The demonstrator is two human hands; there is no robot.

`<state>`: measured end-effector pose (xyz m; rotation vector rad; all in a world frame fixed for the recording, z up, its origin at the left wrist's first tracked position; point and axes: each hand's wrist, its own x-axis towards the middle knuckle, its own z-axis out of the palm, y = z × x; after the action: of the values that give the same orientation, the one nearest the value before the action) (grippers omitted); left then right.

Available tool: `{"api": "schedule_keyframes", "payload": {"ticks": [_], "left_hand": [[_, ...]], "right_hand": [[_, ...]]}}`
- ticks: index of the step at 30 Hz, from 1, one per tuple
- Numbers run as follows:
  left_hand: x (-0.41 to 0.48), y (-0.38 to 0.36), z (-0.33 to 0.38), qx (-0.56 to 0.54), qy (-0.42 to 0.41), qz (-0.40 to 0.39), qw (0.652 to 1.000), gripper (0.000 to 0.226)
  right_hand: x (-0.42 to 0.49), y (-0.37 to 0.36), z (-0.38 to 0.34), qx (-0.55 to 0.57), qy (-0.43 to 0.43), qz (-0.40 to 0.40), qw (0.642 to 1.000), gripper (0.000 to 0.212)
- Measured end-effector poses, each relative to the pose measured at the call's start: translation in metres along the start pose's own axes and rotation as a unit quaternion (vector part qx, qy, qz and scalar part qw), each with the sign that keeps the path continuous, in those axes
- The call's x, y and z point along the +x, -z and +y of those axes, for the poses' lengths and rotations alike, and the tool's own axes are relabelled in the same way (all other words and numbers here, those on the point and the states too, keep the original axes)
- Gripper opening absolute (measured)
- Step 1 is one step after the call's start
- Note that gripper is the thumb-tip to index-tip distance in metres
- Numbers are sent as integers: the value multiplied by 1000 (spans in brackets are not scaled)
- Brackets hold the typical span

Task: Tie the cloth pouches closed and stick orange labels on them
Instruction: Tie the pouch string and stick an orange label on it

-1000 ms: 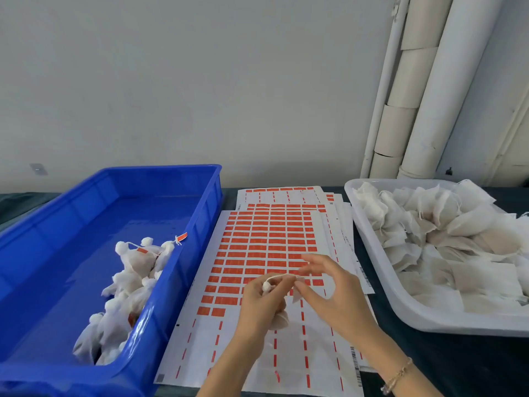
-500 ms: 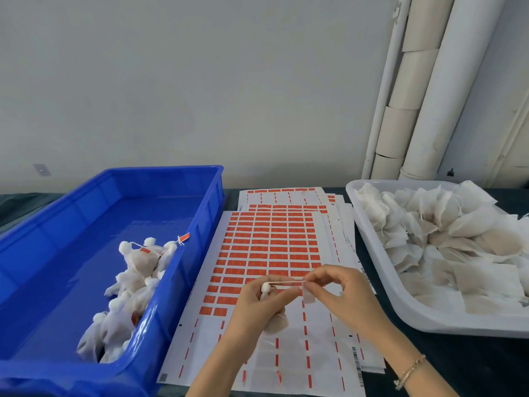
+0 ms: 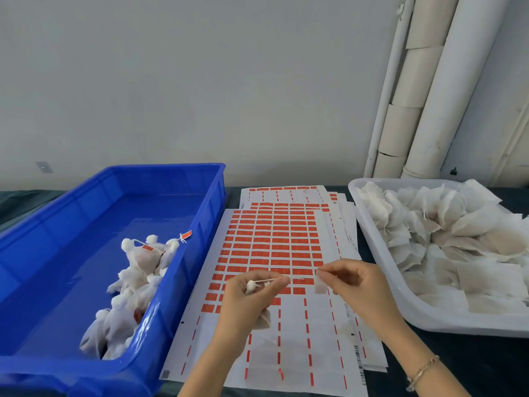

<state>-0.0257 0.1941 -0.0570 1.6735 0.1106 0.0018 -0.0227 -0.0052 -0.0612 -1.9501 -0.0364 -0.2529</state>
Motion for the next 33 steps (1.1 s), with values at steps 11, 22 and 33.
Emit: {"api": "schedule_keyframes", "payload": {"ticks": [11,22,33], "left_hand": [[-12,-1,18,52,-88,-98,990,12],[-9,-5,19,49,-77,-77,993,5],[-11,-7,20,39,-64,-45,996,5]], "right_hand": [[3,-5,-36,110,-57,-53,991,10],[-4,-2,-55,118,-75,-85,987,9],[-5,1,-60,141,-107,-92,980,13]]}}
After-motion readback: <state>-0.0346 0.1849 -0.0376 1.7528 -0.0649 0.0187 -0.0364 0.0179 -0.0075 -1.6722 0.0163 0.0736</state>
